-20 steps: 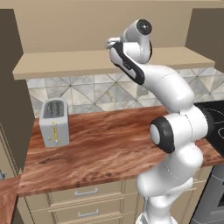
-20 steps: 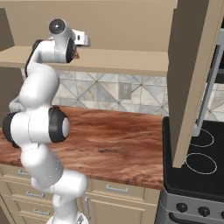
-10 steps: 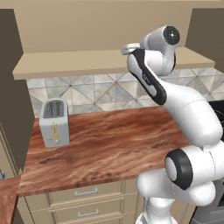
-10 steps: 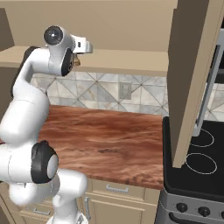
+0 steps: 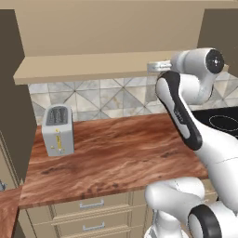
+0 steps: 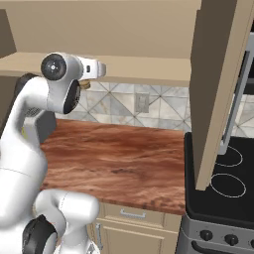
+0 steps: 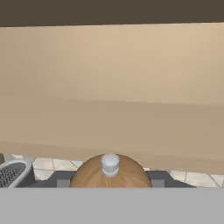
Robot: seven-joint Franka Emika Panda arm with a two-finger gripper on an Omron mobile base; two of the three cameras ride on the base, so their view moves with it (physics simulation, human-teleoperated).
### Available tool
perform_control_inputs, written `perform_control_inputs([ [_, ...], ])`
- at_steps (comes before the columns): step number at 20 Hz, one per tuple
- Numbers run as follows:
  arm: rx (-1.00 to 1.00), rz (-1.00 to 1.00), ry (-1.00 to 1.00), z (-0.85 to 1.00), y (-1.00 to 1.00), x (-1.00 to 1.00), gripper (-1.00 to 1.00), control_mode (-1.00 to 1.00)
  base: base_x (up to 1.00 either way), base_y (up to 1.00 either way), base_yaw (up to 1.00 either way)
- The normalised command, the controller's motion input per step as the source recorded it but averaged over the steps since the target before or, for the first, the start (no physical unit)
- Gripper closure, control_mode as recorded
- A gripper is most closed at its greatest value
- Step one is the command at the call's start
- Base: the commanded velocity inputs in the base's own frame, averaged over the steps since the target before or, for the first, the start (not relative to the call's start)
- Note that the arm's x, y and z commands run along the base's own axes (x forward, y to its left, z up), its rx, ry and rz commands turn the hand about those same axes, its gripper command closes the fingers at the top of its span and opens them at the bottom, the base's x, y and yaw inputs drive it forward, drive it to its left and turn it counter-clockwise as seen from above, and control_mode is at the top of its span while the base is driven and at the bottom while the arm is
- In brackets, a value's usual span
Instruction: Retrieve the shaker from the cabinet and place it next the steak on a plate on the dining table.
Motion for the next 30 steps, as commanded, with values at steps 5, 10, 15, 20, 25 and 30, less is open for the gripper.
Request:
perform_control_inputs([
  [5,-0.01,0.0,-0.01,0.0,-0.02,-0.86,1.0,-1.0,0.0,0.0,0.0],
  [10,-0.02,0.0,0.0,0.0,0.0,-0.72,1.0,-1.0,0.0,0.0,0.0],
  [15,-0.04,0.0,0.0,-0.03,0.0,-0.64,1.0,-1.0,0.0,0.0,0.0],
  [20,-0.05,0.0,0.01,-0.15,0.0,-0.49,1.0,1.0,-0.13,0.0,0.0],
  [25,0.0,0.0,0.0,0.0,0.0,0.0,1.0,1.0,-0.72,0.0,0.02],
  [30,0.0,0.0,0.0,0.0,0.0,0.0,1.0,1.0,-0.78,0.0,0.08],
])
